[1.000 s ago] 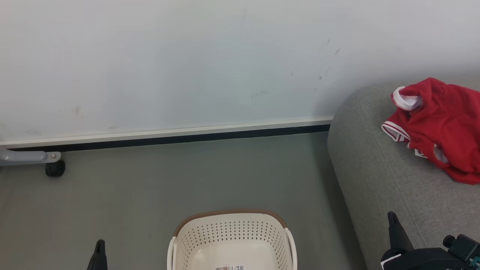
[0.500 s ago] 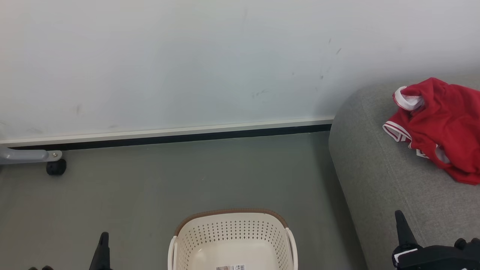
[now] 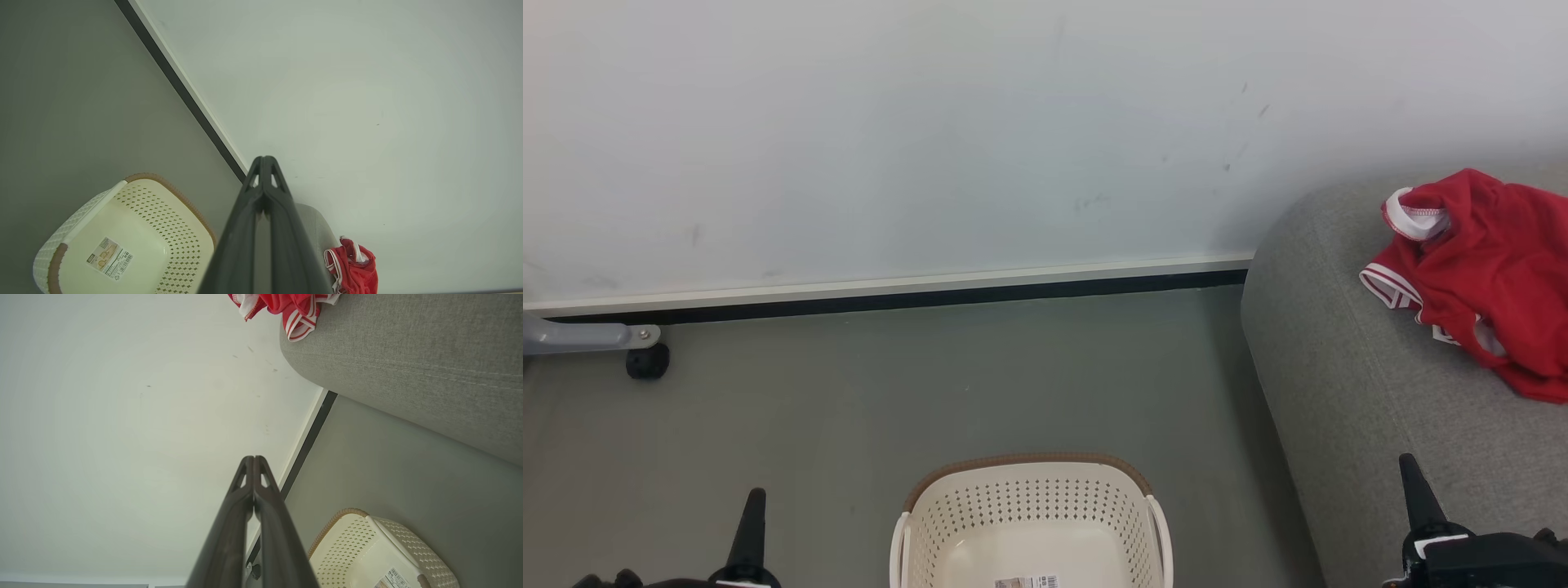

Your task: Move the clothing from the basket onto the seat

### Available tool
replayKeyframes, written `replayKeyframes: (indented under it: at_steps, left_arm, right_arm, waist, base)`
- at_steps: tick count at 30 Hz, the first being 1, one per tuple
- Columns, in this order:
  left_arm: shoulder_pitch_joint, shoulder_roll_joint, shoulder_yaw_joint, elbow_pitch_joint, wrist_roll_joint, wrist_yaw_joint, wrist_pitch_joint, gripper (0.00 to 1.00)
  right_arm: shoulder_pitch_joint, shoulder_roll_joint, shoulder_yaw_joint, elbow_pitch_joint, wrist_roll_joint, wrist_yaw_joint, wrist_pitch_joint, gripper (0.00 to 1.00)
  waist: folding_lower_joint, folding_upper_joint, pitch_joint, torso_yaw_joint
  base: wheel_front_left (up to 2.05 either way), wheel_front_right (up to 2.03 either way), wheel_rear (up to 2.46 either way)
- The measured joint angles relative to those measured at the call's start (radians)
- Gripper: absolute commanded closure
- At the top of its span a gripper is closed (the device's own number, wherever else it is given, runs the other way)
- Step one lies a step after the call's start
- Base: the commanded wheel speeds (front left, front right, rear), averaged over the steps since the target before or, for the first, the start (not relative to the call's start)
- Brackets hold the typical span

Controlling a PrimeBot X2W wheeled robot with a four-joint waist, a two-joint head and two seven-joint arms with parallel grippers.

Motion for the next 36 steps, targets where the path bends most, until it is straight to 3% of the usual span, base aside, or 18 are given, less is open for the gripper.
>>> replayKeyframes:
  at_steps: [23, 36]
  left_arm:
    - [-0.082, -0.034, 0.037, 0.055, -0.288, -0.055, 0.083, 1.00]
    - [-0.097, -0.038, 0.038, 0.058, -0.310, -0.063, 0.087, 1.00]
  right_arm:
    - [-0.026, 0.031, -0.110, 0.032, 0.301, 0.057, 0.082, 1.00]
    - [-0.039, 0.033, -0.115, 0.034, 0.311, 0.060, 0.086, 1.00]
  waist:
    - [0.0000, 0.0000, 0.004, 0.006]
    - [-0.0002, 0.0000, 0.004, 0.007]
  base:
    - [0.00, 0.00, 0.00]
    - [0.00, 0.00, 0.00]
